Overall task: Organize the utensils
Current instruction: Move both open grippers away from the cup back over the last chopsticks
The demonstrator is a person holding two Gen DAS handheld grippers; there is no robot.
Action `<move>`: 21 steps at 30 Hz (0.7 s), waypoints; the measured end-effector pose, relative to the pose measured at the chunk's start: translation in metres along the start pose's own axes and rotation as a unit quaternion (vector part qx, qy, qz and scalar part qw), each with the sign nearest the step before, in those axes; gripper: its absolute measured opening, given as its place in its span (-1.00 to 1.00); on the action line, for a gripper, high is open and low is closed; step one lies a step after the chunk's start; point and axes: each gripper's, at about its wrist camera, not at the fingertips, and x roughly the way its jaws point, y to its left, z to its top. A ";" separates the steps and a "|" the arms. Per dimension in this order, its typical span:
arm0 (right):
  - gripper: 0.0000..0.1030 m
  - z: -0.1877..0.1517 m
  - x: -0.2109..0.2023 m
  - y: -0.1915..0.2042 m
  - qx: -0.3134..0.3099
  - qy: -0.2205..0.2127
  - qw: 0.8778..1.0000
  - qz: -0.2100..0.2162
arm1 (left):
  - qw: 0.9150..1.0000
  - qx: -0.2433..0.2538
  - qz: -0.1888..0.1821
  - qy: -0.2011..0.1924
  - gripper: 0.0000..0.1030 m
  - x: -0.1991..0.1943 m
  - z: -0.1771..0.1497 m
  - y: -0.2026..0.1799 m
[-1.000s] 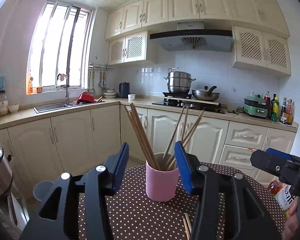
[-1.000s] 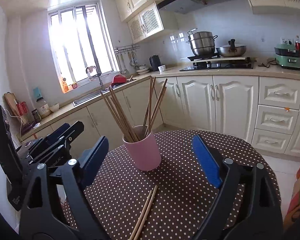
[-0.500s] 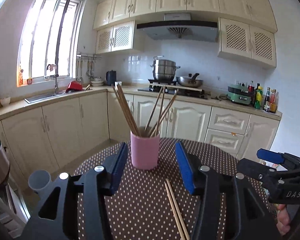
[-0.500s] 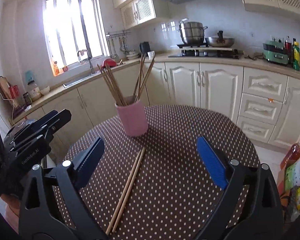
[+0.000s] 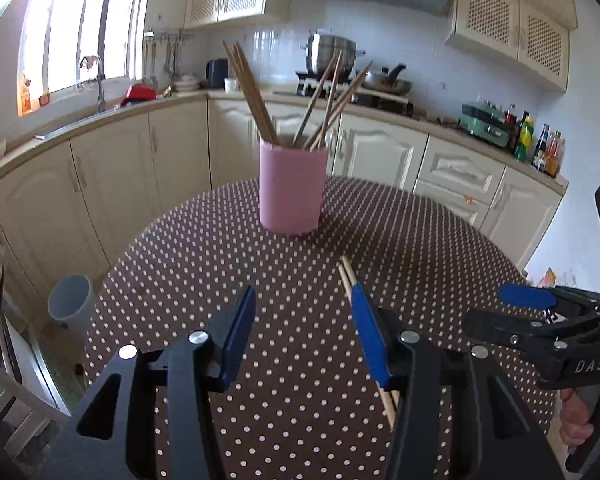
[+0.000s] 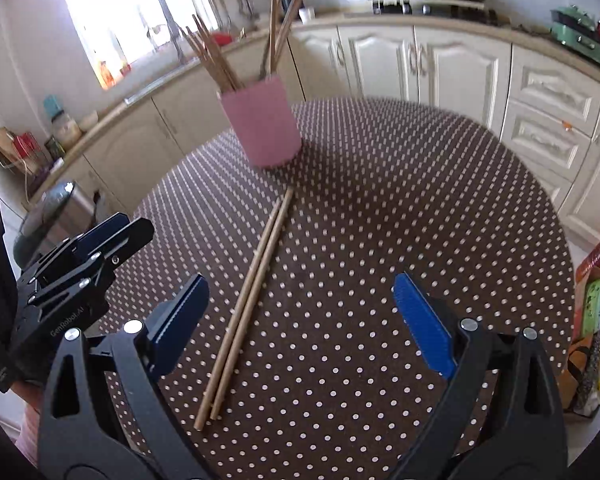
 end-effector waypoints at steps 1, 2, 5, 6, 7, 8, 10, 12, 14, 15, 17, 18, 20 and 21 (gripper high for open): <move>0.79 0.001 0.005 0.001 -0.003 0.009 1.000 -0.003 | 1.000 0.000 0.001 0.007 -0.03 0.004 -0.002 0.002; 0.79 0.002 0.013 0.004 -0.010 0.024 0.999 -0.020 | 1.000 0.001 0.004 0.014 -0.03 0.009 -0.004 0.004; 0.78 0.004 0.030 0.012 -0.032 0.043 0.997 -0.064 | 1.000 -0.002 0.007 0.027 -0.03 0.020 -0.009 0.011; 0.78 0.003 0.035 0.013 -0.036 0.047 0.996 -0.064 | 0.999 -0.006 0.005 0.033 -0.03 0.023 -0.011 0.014; 0.78 0.002 0.040 0.015 -0.040 0.054 0.996 -0.067 | 0.999 -0.008 0.004 0.036 -0.03 0.025 -0.012 0.015; 0.78 0.002 0.045 0.018 -0.045 0.060 0.994 -0.074 | 0.999 -0.010 0.005 0.039 -0.03 0.027 -0.014 0.017; 0.78 0.000 0.053 0.021 -0.050 0.061 0.994 -0.079 | 0.999 -0.010 0.005 0.043 -0.03 0.029 -0.018 0.022; 0.78 -0.002 0.061 0.026 -0.054 0.062 0.993 -0.080 | 0.999 -0.008 0.003 0.044 -0.03 0.029 -0.020 0.025; 0.78 -0.003 0.069 0.031 -0.058 0.063 0.992 -0.089 | 0.999 -0.003 0.003 0.044 -0.03 0.028 -0.022 0.027; 0.78 -0.003 0.072 0.032 -0.061 0.063 0.991 -0.098 | 0.999 -0.001 0.003 0.044 -0.03 0.028 -0.022 0.028; 0.78 -0.003 0.083 0.036 -0.068 0.066 0.989 -0.113 | 0.999 0.000 0.001 0.046 -0.03 0.029 -0.023 0.029; 0.78 -0.004 0.086 0.037 -0.071 0.071 0.988 -0.121 | 0.999 -0.001 -0.001 0.047 -0.03 0.029 -0.021 0.029; 0.78 -0.003 0.097 0.040 -0.069 0.075 0.987 -0.128 | 0.999 0.000 -0.001 0.050 -0.03 0.031 -0.023 0.030; 0.78 -0.003 0.099 0.040 -0.064 0.071 0.987 -0.128 | 0.999 0.002 0.002 0.050 -0.03 0.032 -0.023 0.029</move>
